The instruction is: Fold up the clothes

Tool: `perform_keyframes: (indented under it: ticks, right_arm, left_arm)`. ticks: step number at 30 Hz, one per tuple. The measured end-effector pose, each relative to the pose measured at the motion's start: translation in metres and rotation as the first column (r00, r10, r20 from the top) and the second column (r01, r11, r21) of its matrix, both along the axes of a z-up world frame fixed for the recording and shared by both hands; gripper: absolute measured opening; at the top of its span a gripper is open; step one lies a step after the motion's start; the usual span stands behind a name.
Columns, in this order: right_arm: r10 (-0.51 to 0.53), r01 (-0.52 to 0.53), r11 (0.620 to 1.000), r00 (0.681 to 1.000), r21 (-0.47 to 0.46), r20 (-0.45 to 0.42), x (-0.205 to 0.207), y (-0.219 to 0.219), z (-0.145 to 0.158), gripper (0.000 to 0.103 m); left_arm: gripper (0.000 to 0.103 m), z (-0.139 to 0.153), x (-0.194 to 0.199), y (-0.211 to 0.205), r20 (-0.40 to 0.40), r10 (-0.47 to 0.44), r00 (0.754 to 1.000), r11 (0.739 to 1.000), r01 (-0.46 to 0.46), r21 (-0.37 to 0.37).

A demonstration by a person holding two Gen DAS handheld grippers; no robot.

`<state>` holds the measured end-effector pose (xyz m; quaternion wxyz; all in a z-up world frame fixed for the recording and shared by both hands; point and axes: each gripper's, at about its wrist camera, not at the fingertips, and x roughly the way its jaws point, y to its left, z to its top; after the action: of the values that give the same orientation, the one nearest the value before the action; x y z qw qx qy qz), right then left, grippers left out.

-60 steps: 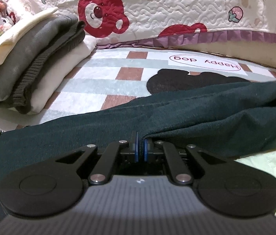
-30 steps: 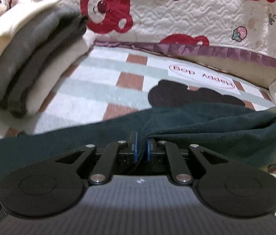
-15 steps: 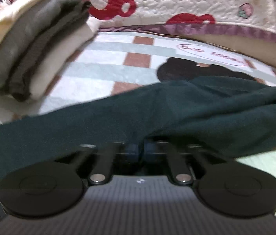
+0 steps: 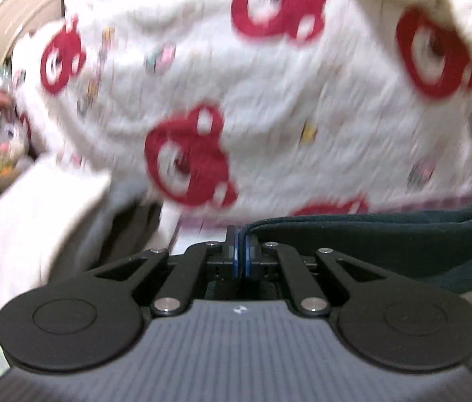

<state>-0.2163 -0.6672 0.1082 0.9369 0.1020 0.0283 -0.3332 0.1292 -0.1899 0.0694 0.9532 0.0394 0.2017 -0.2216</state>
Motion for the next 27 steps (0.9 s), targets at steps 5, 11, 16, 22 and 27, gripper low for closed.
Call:
perform_keyframes:
  ticks: [5,11,16,22,27]
  right_arm:
    - [-0.008,0.008,1.0,1.0,-0.024,0.002,-0.045,0.009,0.012,0.007]
    - [0.037,-0.018,0.989,0.991,0.148,-0.125,-0.076,0.005,-0.061,0.007]
    - [0.057,0.002,0.964,0.975,0.267,-0.213,-0.084,-0.002,-0.121,0.008]
    - [0.099,0.029,0.922,0.947,0.387,-0.306,-0.092,-0.01,-0.187,0.009]
    - [0.138,-0.032,0.94,0.946,0.34,-0.292,-0.092,-0.014,-0.187,0.008]
  left_arm:
    - [0.003,0.003,-0.038,0.021,-0.005,-0.08,0.997,0.996,0.08,-0.042]
    - [0.003,-0.063,-0.075,0.038,-0.169,-0.152,0.974,0.986,0.162,0.048]
    - [0.003,-0.122,-0.096,0.03,-0.298,-0.181,0.937,0.962,0.232,0.144]
    - [0.003,-0.132,-0.103,0.037,-0.306,-0.159,0.939,0.968,0.21,0.141]
    - [0.003,-0.132,-0.1,0.033,-0.289,-0.124,0.949,0.97,0.177,0.165]
